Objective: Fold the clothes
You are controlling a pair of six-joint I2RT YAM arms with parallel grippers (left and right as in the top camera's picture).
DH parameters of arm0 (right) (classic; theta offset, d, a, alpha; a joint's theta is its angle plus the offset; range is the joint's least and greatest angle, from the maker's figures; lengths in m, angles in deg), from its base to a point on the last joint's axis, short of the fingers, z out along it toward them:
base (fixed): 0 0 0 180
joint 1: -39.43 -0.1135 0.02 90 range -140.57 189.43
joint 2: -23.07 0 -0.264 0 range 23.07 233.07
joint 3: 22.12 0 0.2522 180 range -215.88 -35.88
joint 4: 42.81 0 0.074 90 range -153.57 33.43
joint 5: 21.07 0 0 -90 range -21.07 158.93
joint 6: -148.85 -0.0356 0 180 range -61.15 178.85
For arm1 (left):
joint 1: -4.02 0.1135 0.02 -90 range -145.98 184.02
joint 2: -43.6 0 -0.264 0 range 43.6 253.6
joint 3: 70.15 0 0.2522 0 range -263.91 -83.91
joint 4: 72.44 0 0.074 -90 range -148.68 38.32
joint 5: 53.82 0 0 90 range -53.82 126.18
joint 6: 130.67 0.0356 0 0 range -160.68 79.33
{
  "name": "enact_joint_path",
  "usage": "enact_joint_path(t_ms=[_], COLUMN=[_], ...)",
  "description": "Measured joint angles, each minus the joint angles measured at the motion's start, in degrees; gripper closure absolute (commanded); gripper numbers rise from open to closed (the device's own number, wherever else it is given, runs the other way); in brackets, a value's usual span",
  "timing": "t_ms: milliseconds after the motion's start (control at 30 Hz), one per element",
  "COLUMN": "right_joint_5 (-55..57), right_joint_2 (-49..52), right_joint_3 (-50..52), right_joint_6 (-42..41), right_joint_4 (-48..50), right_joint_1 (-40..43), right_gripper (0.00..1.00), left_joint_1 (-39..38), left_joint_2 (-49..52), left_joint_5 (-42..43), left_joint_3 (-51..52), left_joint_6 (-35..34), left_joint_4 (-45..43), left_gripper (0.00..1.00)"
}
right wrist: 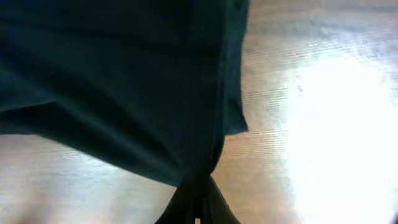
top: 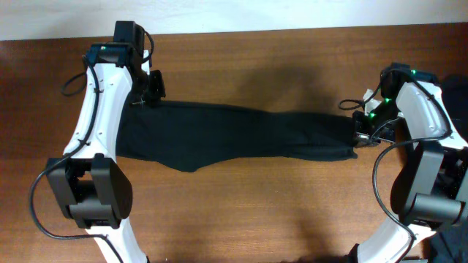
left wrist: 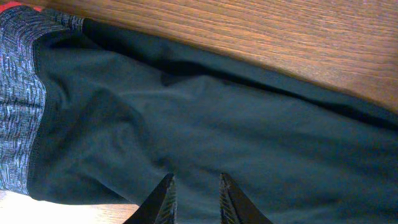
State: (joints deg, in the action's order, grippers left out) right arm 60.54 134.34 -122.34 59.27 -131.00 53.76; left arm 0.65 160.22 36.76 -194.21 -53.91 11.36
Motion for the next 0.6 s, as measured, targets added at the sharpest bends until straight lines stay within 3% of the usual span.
enact_joint_path(t_ms=[600], right_joint_5=[2.29], right_joint_2=[0.0], right_joint_3=[0.48], right_joint_6=[-1.73], right_joint_4=[0.96], right_joint_1=[0.0], right_gripper=[0.96], left_joint_1=[6.71], left_joint_2=[0.0], left_joint_5=[-0.96], left_joint_3=[0.0], left_joint_6=[-0.94], left_joint_4=[3.06], left_gripper=[0.79])
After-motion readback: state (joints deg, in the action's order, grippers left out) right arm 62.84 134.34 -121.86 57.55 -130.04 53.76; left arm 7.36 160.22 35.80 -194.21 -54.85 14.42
